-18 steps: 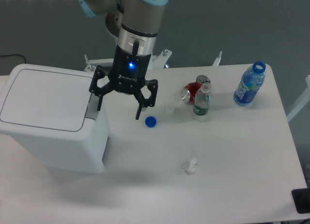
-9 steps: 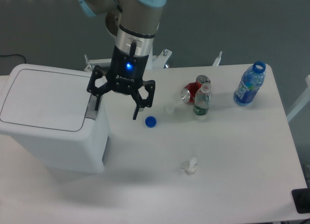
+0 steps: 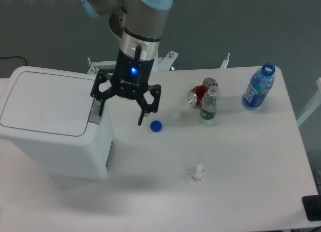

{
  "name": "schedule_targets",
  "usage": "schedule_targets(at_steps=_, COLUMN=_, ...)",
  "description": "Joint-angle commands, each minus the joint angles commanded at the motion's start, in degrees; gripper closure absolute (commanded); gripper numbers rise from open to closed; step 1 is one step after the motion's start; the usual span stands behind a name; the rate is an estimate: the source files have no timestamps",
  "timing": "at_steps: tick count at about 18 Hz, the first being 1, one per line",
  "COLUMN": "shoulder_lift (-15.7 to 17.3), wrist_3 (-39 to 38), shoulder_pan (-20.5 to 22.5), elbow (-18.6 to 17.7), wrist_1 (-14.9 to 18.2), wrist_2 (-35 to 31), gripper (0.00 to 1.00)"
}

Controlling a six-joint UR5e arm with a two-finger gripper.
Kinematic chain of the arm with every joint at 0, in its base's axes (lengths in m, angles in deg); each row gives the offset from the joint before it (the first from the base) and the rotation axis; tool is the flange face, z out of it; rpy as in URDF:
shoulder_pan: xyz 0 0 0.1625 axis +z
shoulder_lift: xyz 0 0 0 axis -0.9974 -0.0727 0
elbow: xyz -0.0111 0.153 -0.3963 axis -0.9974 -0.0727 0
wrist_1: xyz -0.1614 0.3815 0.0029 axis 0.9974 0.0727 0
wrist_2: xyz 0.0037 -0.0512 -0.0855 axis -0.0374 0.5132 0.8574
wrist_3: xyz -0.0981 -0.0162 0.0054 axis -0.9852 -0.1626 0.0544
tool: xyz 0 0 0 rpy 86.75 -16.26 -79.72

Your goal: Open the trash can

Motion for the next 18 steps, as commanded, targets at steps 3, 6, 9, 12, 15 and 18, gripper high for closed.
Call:
schedule_targets(at_steps=3, shoulder_lift=-0.17, wrist_3=0.79, shoulder_pan=0.00, elbow=-0.09, wrist_1=0.00, wrist_2=0.00, gripper=0.00)
schedule_targets(at_steps=6, shoulder_lift=-0.26, wrist_3=1.49, shoulder_pan=-0.09, elbow=0.00, wrist_1=0.00, wrist_2=0.00, gripper=0.00)
schedule_targets(at_steps=9, shoulder_lift=-0.26, wrist_3=1.67, shoulder_pan=0.00, elbow=0.00, wrist_1=0.00, wrist_2=0.00, gripper=0.00)
schedule_targets(at_steps=12, shoulder_lift=-0.09, wrist_3=1.50, shoulder_pan=0.70, elbow=0.96, wrist_1=0.00, wrist_2=0.00, gripper=0.00)
schedule_targets(at_steps=15, shoulder_lift=0.00, wrist_3=1.84, shoulder_pan=2.19, elbow=2.11, wrist_1=0.00, wrist_2=0.00, gripper=0.00)
schedule_targets(at_steps=18, shoulder_lift=0.17, wrist_3=4.47, shoulder_pan=4.13, elbow=3.16, wrist_1=0.00, wrist_2=0.00, gripper=0.00)
